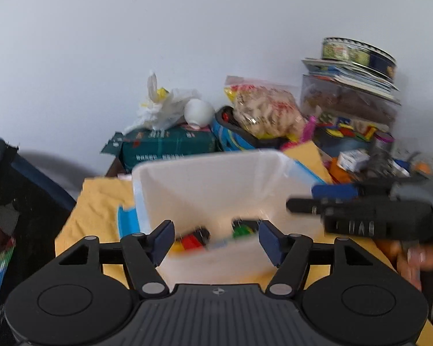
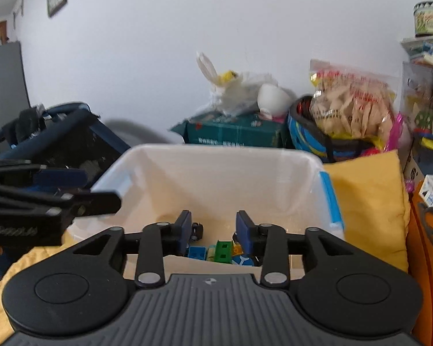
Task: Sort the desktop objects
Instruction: 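Carry the red brick and green block over the clear bin and open both tools, then grasp the green square brick with the left tool while the right tool grasps the frog block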
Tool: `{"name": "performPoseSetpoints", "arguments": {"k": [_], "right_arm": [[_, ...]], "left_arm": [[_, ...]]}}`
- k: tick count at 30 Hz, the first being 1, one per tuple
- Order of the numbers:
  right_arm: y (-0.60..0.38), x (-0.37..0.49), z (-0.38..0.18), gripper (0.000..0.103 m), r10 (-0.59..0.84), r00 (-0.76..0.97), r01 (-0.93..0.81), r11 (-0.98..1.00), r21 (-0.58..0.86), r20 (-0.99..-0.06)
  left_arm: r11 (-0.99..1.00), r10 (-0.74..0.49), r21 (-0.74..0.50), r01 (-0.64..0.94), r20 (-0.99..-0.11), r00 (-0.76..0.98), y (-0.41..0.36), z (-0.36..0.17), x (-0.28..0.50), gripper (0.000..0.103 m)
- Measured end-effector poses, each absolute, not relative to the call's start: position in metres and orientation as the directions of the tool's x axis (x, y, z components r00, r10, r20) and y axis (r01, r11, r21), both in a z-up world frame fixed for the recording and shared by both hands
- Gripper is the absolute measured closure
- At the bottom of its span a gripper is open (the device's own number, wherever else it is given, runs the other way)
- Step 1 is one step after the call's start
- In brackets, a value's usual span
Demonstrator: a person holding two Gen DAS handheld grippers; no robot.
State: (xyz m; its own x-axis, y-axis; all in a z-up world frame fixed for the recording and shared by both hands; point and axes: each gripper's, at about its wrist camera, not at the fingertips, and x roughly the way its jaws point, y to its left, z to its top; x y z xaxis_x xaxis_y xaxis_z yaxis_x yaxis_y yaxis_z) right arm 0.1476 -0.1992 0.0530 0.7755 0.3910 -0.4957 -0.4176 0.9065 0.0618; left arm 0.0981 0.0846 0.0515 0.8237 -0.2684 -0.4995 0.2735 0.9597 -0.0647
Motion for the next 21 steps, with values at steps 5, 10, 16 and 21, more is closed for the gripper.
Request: {"name": "performPoseSetpoints", "arguments": {"k": [5, 10, 16, 21], "right_arm": [[-0.217, 0.123, 0.054, 0.052, 0.404, 0.778, -0.452, 0.892, 0.019, -0.482], [-0.231, 0.098, 0.013, 0.054, 0.382, 0.698, -0.471, 0.882, 0.014, -0.606], [-0.229, 0.067, -0.036, 0.055, 0.367, 0.577, -0.484, 0.873, 0.056, -0.730], [-0.215, 0.053, -0.047, 0.056, 0.358, 0.568, -0.510, 0.860, 0.024, -0.741]], "left_arm": [[0.958, -0.243, -0.029, 0.286, -0.613, 0.752, 0.088, 0.006, 0.061, 0.032], [0.962, -0.226, -0.060, 0.268, -0.727, 0.648, 0.086, -0.043, 0.042, 0.033], [0.969, -0.183, -0.020, 0.246, -0.727, 0.661, 0.082, -0.056, 0.047, 0.033], [0.981, -0.125, 0.007, 0.192, -0.736, 0.666, 0.084, -0.065, 0.080, 0.035]]}}
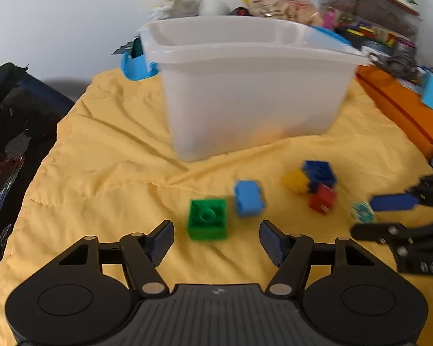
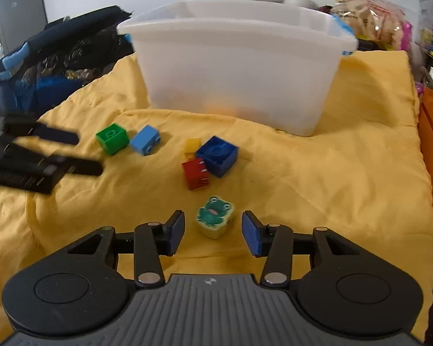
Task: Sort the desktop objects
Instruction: 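Grasp the green square brick with the left tool while the right tool grasps the frog block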
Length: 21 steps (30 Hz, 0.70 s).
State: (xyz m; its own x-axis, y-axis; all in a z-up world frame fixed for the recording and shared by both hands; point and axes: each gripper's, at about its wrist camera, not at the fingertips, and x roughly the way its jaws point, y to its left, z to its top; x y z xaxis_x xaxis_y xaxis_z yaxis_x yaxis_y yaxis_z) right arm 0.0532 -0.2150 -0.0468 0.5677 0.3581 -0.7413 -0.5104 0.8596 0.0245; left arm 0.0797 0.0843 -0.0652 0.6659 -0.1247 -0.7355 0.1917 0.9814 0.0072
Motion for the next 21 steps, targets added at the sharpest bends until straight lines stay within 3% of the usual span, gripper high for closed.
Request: {"name": "performPoseSetpoints", "arguments": {"k": [2, 3, 4, 5, 10, 18, 21], "right_arm": [[-0.211, 0.052, -0.049, 0.056, 0.349, 0.576, -0.499, 0.866, 0.020, -0.739], [-0.211, 0.053, -0.051, 0.056, 0.343, 0.580, -0.492, 0.870, 0.018, -0.739], [-0.209, 0.055, -0.052, 0.057, 0.326, 0.582, -0.482, 0.876, 0.007, -0.745], [-0.209, 0.055, -0.055, 0.059, 0.313, 0.584, -0.474, 0.880, -0.002, -0.749], [-0.210, 0.060, -0.063, 0.072, 0.298, 0.579, -0.461, 0.887, -0.003, -0.759], [-0.226, 0.036, -0.055, 0.072, 0.318, 0.571, -0.473, 0.881, 0.014, -0.757], [-0.228, 0.021, -0.058, 0.072, 0.316, 0.569, -0.489, 0.872, -0.003, -0.759]], "left_arm": [[0.982, -0.136, -0.015, 0.189, -0.747, 0.651, 0.087, -0.072, 0.090, 0.042], [0.982, -0.142, -0.023, 0.190, -0.752, 0.644, 0.088, -0.074, 0.094, 0.051], [0.981, -0.154, -0.039, 0.191, -0.755, 0.637, 0.091, -0.077, 0.097, 0.067], [0.980, -0.168, -0.056, 0.193, -0.753, 0.636, 0.093, -0.079, 0.098, 0.069], [0.965, -0.234, -0.100, 0.244, -0.752, 0.616, 0.095, -0.072, 0.084, 0.069], [0.894, -0.417, -0.230, 0.384, -0.739, 0.529, 0.050, -0.058, 0.014, 0.069], [0.888, -0.430, -0.254, 0.383, -0.752, 0.500, 0.041, -0.068, 0.011, 0.069]]}}
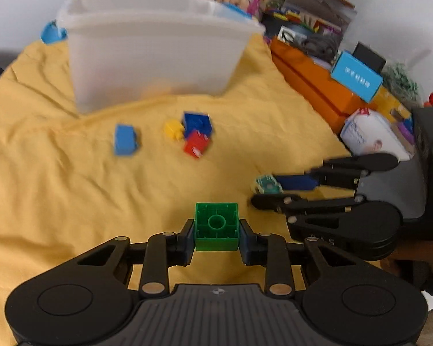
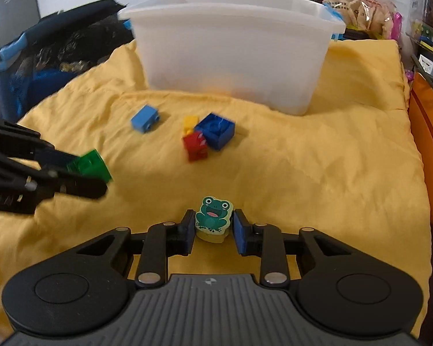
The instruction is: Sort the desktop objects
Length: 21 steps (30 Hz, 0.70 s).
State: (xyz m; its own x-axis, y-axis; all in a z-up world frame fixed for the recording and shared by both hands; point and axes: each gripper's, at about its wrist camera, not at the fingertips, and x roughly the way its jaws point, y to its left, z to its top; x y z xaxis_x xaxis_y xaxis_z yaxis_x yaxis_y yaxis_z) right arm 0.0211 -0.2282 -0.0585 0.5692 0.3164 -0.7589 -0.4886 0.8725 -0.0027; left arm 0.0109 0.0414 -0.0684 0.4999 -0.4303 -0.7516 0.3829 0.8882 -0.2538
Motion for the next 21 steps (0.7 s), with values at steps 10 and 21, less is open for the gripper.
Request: {"name": "performPoseSetpoints", "arguments": {"k": [10, 21], "right_arm": [[-0.221, 0.005, -0.059, 0.072, 0.317, 0.597, -0.528, 0.847, -0.064, -0.737], [-0.225, 0.002, -0.062, 0.072, 0.318, 0.594, -0.519, 0.853, -0.051, -0.739]], "left_arm": [[0.880, -0.445, -0.275, 0.387, -0.760, 0.473, 0.033, -0.078, 0.002, 0.068], [0.958, -0.220, -0.039, 0.283, -0.729, 0.648, 0.068, -0.058, 0.009, 0.051]]}}
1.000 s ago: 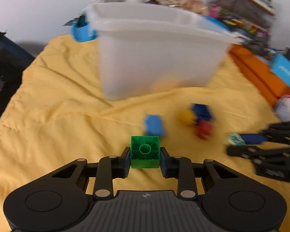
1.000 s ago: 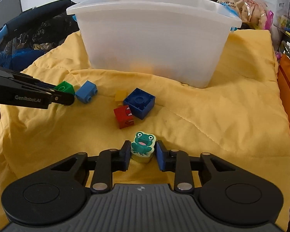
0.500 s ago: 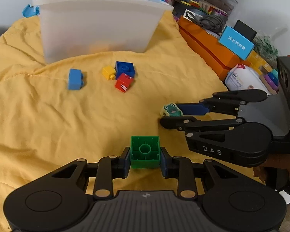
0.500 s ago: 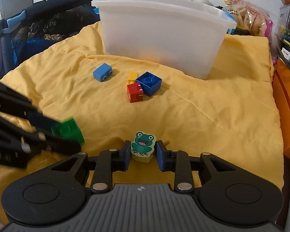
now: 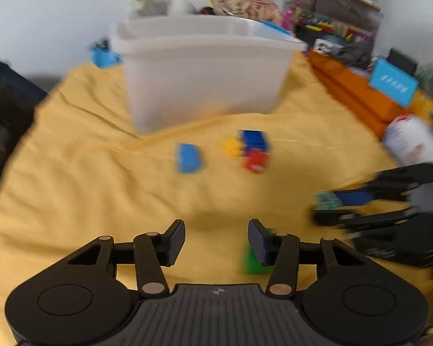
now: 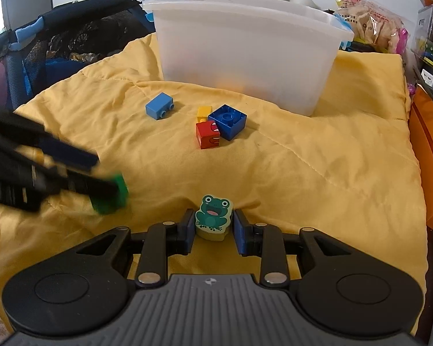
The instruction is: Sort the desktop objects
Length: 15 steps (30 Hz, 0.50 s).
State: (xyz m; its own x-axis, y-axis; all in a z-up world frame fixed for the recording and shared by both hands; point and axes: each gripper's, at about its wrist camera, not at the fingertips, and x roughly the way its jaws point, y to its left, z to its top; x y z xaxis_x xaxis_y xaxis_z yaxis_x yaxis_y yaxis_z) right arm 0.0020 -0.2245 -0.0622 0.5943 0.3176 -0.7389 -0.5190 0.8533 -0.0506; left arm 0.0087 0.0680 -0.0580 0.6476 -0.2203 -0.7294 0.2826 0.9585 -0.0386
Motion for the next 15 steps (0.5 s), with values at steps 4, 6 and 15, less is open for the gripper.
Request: {"name": "performPoseSetpoints", "arguments": {"k": [4, 6, 15], "right_arm": [[-0.225, 0.002, -0.062, 0.071, 0.318, 0.594, -0.520, 0.852, -0.052, -0.739], [-0.224, 0.002, -0.062, 0.071, 0.317, 0.593, -0.522, 0.851, -0.054, -0.740], [-0.224, 0.003, -0.063, 0.071, 0.321, 0.595, -0.529, 0.847, -0.058, -0.737]], "left_arm": [[0.973, -0.185, -0.042, 0.226, -0.727, 0.662, 0.087, -0.053, 0.006, 0.051], [0.970, -0.222, -0.095, 0.222, -0.707, 0.671, 0.090, -0.043, 0.000, 0.051], [0.900, -0.335, -0.064, 0.430, -0.734, 0.591, 0.034, -0.053, -0.006, 0.051]]}}
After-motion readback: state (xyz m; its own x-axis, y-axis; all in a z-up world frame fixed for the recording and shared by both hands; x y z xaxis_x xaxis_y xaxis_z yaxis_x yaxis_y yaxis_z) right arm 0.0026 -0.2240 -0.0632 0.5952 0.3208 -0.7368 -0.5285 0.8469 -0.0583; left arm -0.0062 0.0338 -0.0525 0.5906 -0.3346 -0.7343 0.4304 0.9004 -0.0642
